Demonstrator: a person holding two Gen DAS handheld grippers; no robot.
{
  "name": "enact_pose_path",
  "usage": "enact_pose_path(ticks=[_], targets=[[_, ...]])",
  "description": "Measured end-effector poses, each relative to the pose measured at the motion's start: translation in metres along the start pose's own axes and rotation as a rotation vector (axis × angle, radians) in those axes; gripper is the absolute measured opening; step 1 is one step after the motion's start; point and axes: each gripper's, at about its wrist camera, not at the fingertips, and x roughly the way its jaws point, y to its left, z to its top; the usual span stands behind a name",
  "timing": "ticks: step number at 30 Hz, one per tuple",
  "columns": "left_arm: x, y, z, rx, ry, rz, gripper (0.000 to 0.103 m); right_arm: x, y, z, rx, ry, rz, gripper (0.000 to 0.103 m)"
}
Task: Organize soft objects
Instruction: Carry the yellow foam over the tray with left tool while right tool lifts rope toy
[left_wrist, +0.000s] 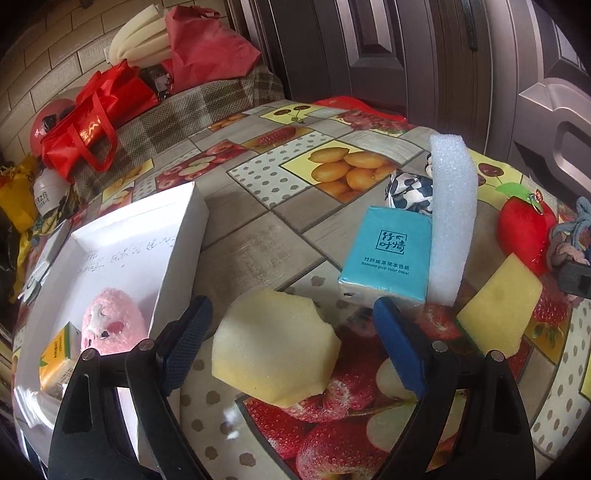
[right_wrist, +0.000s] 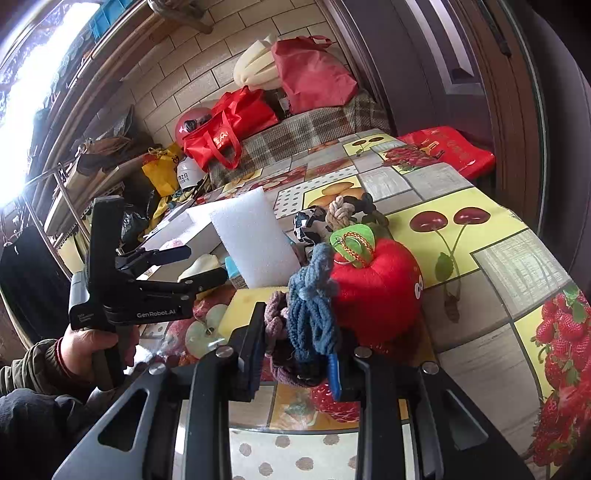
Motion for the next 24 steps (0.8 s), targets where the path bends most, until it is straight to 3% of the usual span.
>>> enact_pose_path(ticks=[3,6,7,9,12,15,20,24], targets=[[0.008,0.003,-0.001,-0.020,0.043,0.006,0.089,0.000,0.000,0.000,0.002,0.003,0.010,0.028],[0.012,0.012,-0.004,-0.077,0.077,-0.041,0.088,0.001,-0.001,0.000,0.007,0.004,0.015,0.029],[0.012,0.012,-0.005,-0.083,0.076,-0.049,0.085,0.001,-0.001,0.000,0.008,0.004,0.016,0.029],[0.008,0.010,-0.006,-0.074,0.063,-0.039,0.067,0.001,-0.001,0.001,0.009,0.003,0.016,0.029],[-0.002,0.005,-0.008,-0.048,0.027,-0.074,0.061,0.000,-0.002,0.001,0.010,-0.004,0.010,0.029],[-0.025,0.006,-0.011,-0.043,-0.085,-0.096,0.060,-0.008,0.000,0.001,0.004,-0.048,-0.012,0.028],[-0.071,0.011,-0.024,-0.040,-0.302,-0.095,0.061,-0.038,0.020,0.011,-0.047,-0.226,-0.059,0.029],[-0.097,0.019,-0.038,-0.042,-0.404,-0.055,0.061,-0.040,0.039,0.016,-0.108,-0.341,-0.189,0.029]])
